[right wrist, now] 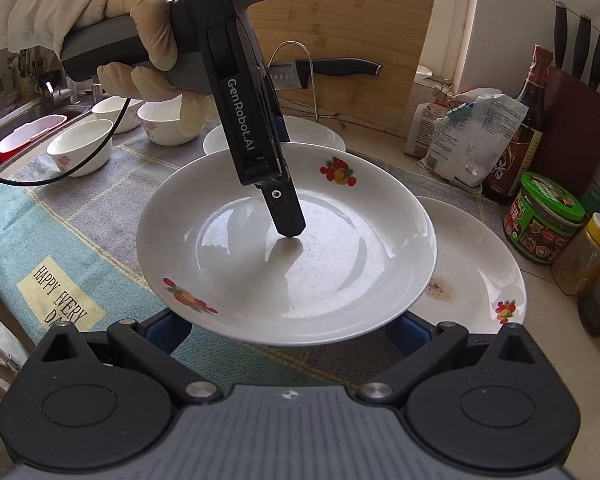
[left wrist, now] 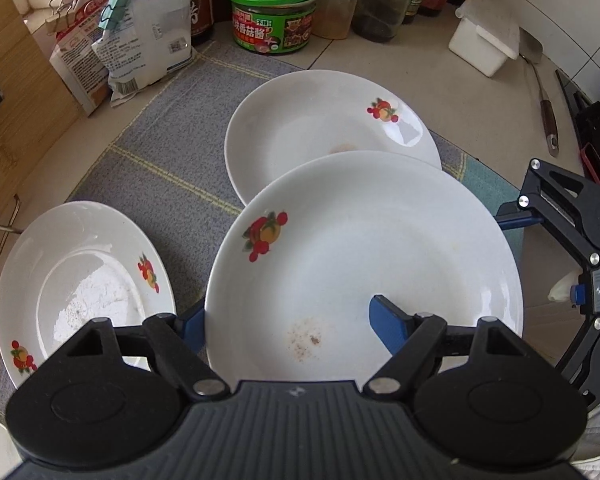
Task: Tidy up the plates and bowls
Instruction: 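Carry the red-flower plate with the left tool over the stained plate, then lower the red-flower plate onto the stained plate and open the left tool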
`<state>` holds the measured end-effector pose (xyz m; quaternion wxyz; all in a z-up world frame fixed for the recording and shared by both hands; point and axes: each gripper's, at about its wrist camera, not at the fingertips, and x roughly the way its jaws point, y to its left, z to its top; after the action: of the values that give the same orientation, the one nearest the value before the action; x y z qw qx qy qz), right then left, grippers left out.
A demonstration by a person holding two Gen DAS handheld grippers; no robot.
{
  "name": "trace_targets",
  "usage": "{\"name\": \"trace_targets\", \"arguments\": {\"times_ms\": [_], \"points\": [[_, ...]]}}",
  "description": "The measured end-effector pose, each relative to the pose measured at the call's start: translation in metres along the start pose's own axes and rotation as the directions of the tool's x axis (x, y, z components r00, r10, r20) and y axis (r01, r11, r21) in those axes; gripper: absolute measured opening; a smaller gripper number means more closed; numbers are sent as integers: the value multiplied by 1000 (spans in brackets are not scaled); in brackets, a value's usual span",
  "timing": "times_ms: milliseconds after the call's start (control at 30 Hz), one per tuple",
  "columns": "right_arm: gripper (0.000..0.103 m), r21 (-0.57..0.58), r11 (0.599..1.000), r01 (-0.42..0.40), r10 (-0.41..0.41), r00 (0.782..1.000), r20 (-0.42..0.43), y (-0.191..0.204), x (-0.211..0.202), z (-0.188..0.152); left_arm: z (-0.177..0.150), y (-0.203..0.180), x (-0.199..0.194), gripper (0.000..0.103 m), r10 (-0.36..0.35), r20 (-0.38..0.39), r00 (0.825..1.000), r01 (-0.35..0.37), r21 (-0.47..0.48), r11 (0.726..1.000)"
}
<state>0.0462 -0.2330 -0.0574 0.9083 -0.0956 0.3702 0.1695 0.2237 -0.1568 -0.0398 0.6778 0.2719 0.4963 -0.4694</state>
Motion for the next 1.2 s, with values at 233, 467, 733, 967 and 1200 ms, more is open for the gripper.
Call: {"name": "trace_targets", "arguments": {"times_ms": [233, 467, 733, 967, 1200], "points": [[103, 34, 999, 30, -30, 1000, -2, -26, -1, -3, 32, -6, 12, 80, -8, -3, 1000, 8, 38, 999], [103, 63, 997, 53, -53, 999, -6, -52, 3, -4, 57, -4, 25, 80, -23, 4, 1000, 23, 58, 998], [103, 84, 994, 63, -61, 998, -29, -74, 11, -9, 75, -3, 45, 80, -36, -11, 999, 37, 72, 997], [103, 112, 991, 69, -64, 997, -49, -86, 17, -12, 88, -2, 58, 80, -48, -24, 999, 50, 77, 996], [103, 123, 989, 81, -72, 995, -73, -88, 21, -13, 93, -2, 66, 81, -60, -33, 998, 62, 78, 995]]}}
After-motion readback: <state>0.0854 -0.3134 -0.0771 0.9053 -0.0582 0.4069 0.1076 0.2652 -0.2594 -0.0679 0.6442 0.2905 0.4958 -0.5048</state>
